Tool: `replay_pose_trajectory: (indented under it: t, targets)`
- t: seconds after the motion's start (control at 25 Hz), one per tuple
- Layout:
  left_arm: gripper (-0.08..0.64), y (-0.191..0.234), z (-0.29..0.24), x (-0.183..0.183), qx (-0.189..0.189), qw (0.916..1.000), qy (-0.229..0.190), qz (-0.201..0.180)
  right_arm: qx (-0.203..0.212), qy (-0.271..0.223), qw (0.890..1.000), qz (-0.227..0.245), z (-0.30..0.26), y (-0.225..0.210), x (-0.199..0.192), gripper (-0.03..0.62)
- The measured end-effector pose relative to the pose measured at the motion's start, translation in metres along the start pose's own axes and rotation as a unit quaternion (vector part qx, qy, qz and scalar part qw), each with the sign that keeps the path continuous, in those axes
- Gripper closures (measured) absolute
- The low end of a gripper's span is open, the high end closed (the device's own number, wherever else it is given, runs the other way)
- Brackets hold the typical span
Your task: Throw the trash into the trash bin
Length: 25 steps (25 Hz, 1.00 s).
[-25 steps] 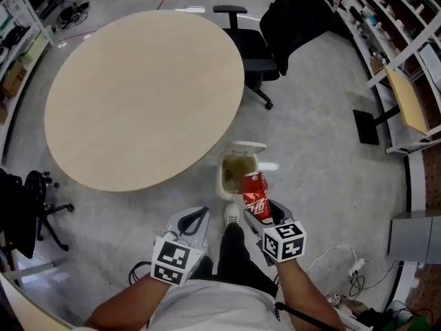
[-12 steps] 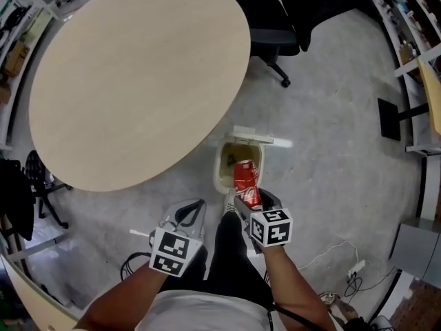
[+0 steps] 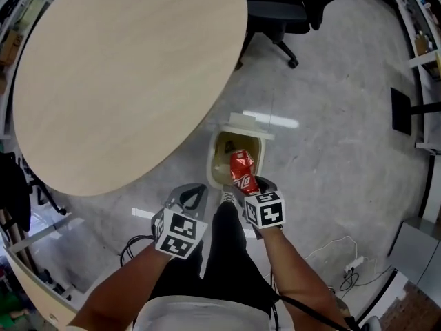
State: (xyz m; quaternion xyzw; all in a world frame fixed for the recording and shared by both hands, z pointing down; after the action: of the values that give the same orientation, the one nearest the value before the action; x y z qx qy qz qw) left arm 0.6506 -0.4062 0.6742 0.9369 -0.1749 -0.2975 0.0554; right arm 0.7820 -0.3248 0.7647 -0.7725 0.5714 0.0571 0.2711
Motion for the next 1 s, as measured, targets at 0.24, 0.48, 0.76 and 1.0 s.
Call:
replay_pose_trajectory:
  t: [0.24,0.48,0.76,1.0]
  targets:
    - [0.552,0.001,-0.046,-0.023,-0.003,0.9981,0.060,0.011,0.008,0.043,0.999,0.019,-0.040,-0.025,0.002,0.275]
    - [0.552,0.006,-0.071,-0.048,-0.005,0.9946,0.096,0.040,0.008,0.098,0.995,0.029,-0.074,-0.033,-0.018,0.275]
    - [0.552,0.012,-0.086,-0.052,-0.010,0.9932,0.106,0.047,-0.004,0.144,0.990,0.006,-0.096,-0.048,-0.030,0.275]
    - [0.552,0.006,-0.087,-0.043,-0.017,0.9943,0.094,0.046,-0.029,0.151,0.988,0.002,-0.106,-0.063,-0.024,0.273]
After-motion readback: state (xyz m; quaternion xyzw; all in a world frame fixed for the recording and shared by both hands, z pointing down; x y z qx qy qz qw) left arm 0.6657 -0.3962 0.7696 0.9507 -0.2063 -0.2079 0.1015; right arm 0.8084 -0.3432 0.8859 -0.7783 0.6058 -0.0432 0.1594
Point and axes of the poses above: the fingertips, and each gripper's own axes: z backward along the fingers, y to its left, x out of its top, the point moved 5 cm from there along z, backward along the fingers, and after that the axes turned 2 degrees about z, right-handed, at the moved point
